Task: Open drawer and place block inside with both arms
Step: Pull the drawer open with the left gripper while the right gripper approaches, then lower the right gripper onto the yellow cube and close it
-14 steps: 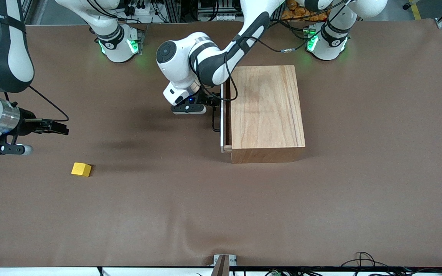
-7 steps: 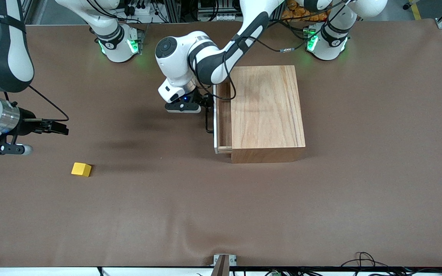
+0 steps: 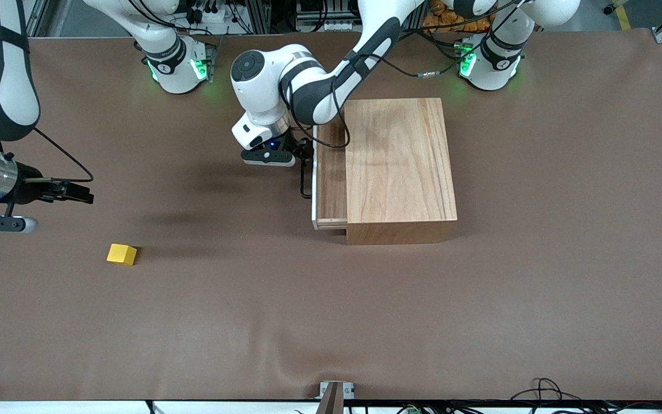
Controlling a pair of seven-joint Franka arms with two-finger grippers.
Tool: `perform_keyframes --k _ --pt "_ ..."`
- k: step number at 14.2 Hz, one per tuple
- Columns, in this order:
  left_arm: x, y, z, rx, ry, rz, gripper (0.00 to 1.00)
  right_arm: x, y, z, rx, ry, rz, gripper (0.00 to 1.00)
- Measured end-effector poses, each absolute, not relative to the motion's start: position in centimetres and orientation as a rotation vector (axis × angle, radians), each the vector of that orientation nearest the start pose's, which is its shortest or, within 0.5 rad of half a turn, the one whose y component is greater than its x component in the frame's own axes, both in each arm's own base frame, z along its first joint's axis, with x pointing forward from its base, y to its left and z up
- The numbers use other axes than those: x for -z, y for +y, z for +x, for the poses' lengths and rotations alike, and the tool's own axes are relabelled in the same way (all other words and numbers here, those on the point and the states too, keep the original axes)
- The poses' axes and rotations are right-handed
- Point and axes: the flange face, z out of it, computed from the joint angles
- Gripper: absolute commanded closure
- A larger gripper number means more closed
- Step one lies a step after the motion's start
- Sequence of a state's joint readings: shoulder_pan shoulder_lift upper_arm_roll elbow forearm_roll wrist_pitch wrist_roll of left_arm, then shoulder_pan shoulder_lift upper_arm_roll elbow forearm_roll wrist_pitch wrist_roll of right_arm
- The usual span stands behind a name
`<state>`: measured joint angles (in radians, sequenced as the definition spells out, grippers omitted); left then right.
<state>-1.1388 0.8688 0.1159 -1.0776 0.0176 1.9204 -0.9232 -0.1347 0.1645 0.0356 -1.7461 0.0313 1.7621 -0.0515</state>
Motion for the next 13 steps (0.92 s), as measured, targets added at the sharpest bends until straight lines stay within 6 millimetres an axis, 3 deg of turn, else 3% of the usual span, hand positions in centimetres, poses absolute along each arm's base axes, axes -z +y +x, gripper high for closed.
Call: perform_keyframes --k 3,6,10,13 --pt "-30.4 -67.5 37.3 0.130 0.237 -3.086 0.00 -44.5 -6.0 59.6 -0.195 0.075 -3.088 0.00" --pt "-30.6 -68.0 37.2 0.141 0.237 -3.123 0.00 -39.8 -7.1 59.6 -0.177 0.052 -3.087 0.00" --pt "-30.7 -68.4 37.2 0.146 0.229 -3.168 0.00 -35.6 -8.5 60.3 -0.143 0.066 -3.089 0.00" --pt "-30.7 -68.6 37.4 0.153 0.223 -3.189 0.00 -30.2 -8.7 61.4 -0.142 0.072 -3.087 0.00"
